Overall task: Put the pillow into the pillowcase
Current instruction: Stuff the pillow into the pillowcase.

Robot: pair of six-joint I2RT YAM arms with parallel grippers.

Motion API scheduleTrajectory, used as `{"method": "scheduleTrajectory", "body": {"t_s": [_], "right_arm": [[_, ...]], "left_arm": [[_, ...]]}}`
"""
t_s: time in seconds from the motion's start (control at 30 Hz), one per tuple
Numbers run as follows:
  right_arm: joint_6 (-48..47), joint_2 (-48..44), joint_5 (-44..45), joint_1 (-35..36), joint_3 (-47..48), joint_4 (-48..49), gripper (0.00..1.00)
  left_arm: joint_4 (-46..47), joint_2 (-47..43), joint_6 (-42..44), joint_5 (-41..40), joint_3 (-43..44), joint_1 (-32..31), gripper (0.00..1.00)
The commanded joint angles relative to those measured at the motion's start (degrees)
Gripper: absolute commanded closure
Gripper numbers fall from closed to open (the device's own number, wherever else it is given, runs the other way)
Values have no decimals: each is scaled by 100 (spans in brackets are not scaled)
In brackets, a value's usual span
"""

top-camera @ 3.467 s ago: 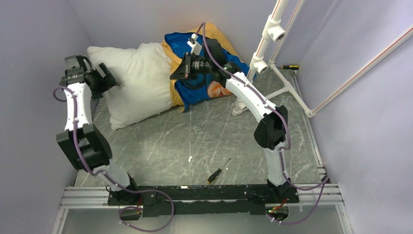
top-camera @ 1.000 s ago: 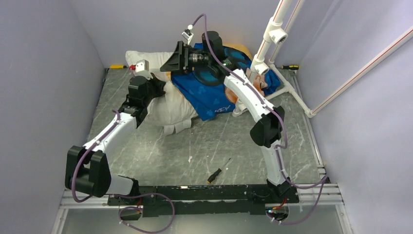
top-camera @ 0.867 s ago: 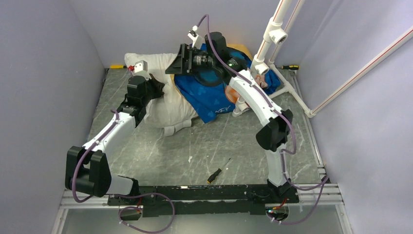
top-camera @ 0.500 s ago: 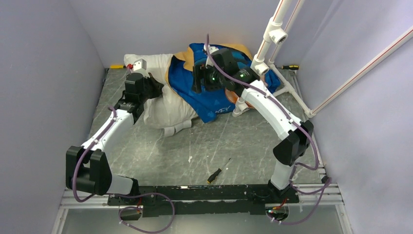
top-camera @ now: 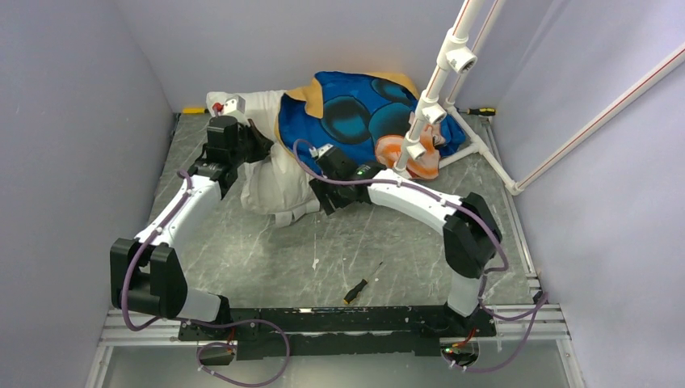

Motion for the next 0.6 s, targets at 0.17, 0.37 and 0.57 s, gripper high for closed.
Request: {"method": "scheduleTrajectory", "body": {"t_s": [0.17, 0.37, 0.57], "right_arm": [[-343, 532, 871, -172, 961, 775, 48], [-498, 311, -354, -490, 1193, 401, 100], [-525, -304, -3736, -738, 1439, 446, 100]], "left_arm": [[-208, -274, 34, 880, 134, -144, 100], [-336, -362, 79, 938, 90, -91, 100], [-203, -363, 8, 1046, -35, -73, 100]]}}
